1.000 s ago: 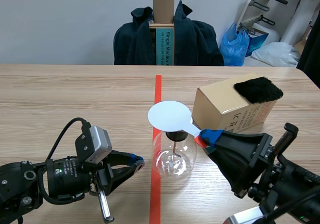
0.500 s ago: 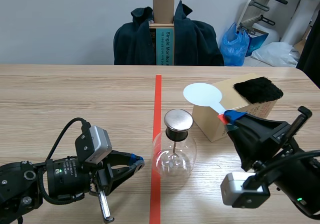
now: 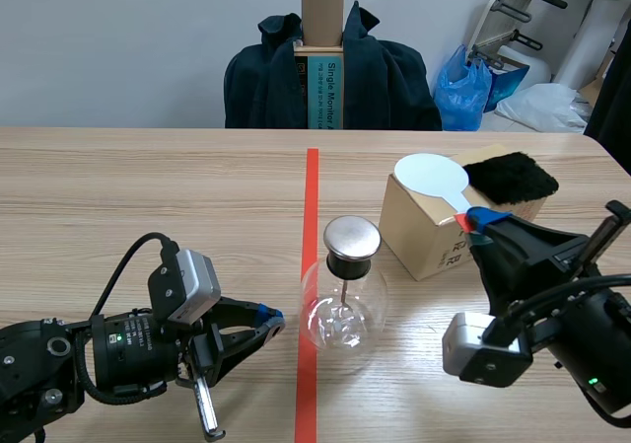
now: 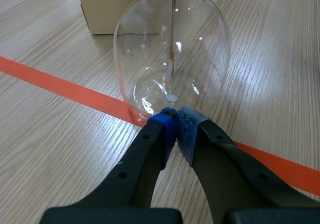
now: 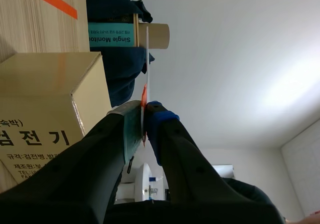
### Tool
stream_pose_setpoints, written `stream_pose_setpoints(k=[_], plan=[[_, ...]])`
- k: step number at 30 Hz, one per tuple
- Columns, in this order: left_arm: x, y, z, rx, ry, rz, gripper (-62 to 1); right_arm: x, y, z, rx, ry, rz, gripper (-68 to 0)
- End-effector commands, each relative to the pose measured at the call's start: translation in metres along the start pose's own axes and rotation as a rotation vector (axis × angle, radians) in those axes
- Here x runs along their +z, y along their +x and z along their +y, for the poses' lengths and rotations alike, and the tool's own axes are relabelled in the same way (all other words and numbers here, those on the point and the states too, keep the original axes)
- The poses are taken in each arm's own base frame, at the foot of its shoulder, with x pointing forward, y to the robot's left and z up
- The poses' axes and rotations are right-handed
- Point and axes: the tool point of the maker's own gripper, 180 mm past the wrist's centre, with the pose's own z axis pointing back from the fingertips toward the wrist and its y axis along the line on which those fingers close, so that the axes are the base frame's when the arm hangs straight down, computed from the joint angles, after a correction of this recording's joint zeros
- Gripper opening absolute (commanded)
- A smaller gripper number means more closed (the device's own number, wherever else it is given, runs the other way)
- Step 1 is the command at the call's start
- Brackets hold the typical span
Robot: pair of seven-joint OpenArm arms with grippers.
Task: Do the electroscope experiment.
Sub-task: 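Move the plate toward and away from the electroscope, then hold the plate still at the electroscope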
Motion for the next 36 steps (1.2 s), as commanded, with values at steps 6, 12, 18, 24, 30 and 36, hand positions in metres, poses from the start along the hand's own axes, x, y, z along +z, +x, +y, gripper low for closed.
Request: stream_pose_setpoints(k=[6, 12, 18, 24, 30, 36], plan=[[-0.005, 0.014, 0.001, -0.005, 0.000, -0.046, -58.4, 0.001, 0.016, -0.007, 0.023, -0.017, -0.117, -66.8], [-0.005, 0.014, 0.001, -0.005, 0.000, -0.046, -58.4, 0.005, 0.037, -0.007, 0.023, -0.016, -0.233, -66.8], [-0.005, 0.014, 0.001, -0.005, 0.000, -0.046, -58.4, 0.008, 0.049, -0.006, 0.024, -0.015, -0.305, -66.8], [-0.005, 0.014, 0.001, -0.005, 0.000, -0.046, -58.4, 0.008, 0.051, -0.006, 0.022, -0.017, -0.314, -66.8], [-0.005, 0.014, 0.001, -0.005, 0.000, -0.046, -58.4, 0.009, 0.053, -0.006, 0.022, -0.016, -0.323, -66.8], [-0.005, 0.014, 0.001, -0.005, 0.000, -0.046, -58.4, 0.009, 0.053, -0.006, 0.022, -0.017, -0.323, -66.8]])
